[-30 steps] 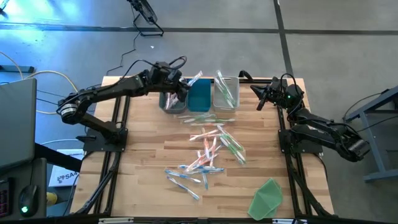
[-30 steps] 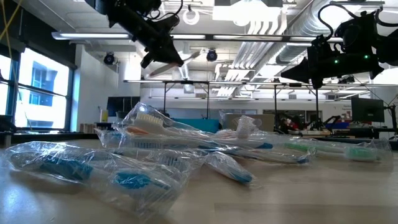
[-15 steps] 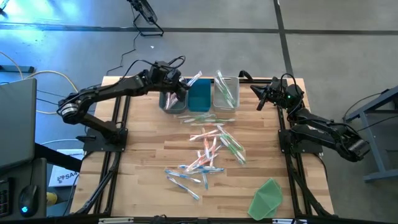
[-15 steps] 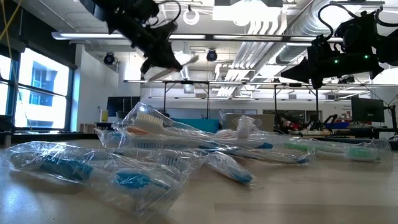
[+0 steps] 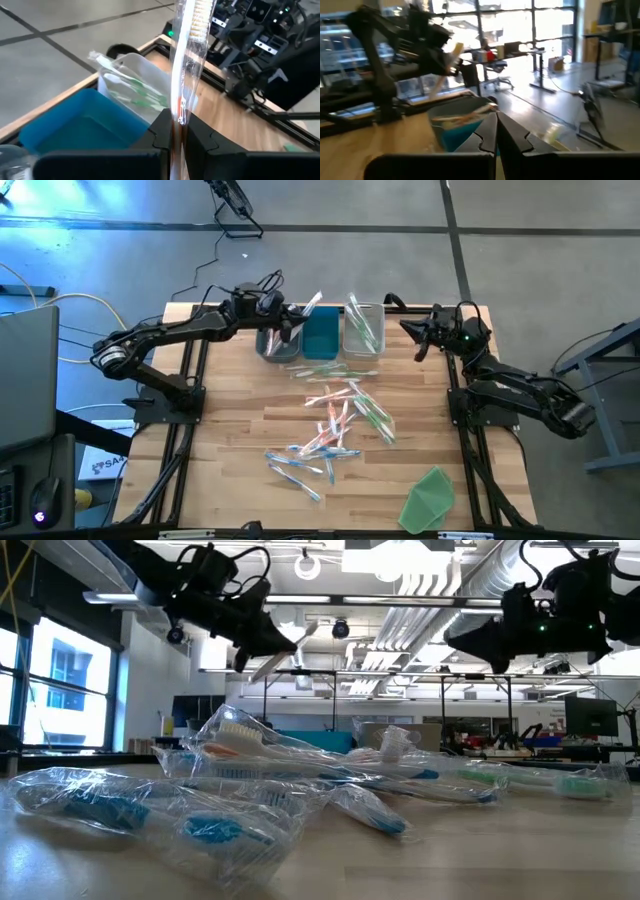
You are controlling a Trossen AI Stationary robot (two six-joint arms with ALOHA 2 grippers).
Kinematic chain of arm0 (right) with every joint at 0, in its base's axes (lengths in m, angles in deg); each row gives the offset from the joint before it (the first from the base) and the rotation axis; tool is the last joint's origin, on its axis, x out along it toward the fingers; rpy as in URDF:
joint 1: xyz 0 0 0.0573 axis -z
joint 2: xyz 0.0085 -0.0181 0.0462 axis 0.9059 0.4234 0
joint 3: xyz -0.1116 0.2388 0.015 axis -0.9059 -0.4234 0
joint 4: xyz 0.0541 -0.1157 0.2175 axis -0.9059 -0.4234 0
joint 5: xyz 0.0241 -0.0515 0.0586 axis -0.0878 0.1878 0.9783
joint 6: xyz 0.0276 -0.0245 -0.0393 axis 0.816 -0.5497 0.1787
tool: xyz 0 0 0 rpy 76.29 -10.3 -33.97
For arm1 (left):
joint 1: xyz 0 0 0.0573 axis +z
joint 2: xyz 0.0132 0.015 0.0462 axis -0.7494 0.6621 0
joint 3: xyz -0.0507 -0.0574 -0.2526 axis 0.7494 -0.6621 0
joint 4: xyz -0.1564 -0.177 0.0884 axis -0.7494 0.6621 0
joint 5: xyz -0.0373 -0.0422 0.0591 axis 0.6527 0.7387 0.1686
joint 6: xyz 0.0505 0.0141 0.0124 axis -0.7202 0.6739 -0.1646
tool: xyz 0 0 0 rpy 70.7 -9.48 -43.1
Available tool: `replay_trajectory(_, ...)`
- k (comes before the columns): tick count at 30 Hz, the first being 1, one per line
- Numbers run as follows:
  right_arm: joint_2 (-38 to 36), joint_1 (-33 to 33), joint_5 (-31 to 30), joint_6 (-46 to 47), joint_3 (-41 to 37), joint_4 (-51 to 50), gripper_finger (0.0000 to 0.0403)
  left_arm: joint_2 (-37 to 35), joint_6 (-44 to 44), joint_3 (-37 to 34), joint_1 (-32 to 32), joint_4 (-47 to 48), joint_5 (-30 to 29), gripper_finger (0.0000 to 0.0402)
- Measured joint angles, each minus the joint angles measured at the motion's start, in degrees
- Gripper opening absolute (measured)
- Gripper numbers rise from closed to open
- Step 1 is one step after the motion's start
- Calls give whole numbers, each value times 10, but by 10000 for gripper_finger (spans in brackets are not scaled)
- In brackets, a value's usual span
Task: Pick & Place Toothbrushes
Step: Put the orange toothbrush into the dark blue bin
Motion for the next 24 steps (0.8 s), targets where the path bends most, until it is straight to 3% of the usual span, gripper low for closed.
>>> replay_trajectory(11,47,-130,-121,-3,23,39,2,0,0,-22,51,-3,46,18)
replay_trajectory(17,147,-179,-124,-9,91,39,2,2,-8,-22,60,-20,86,18)
replay_trajectory(24,263,-213,-148,-60,170,39,2,2,-10,-22,60,-19,89,18)
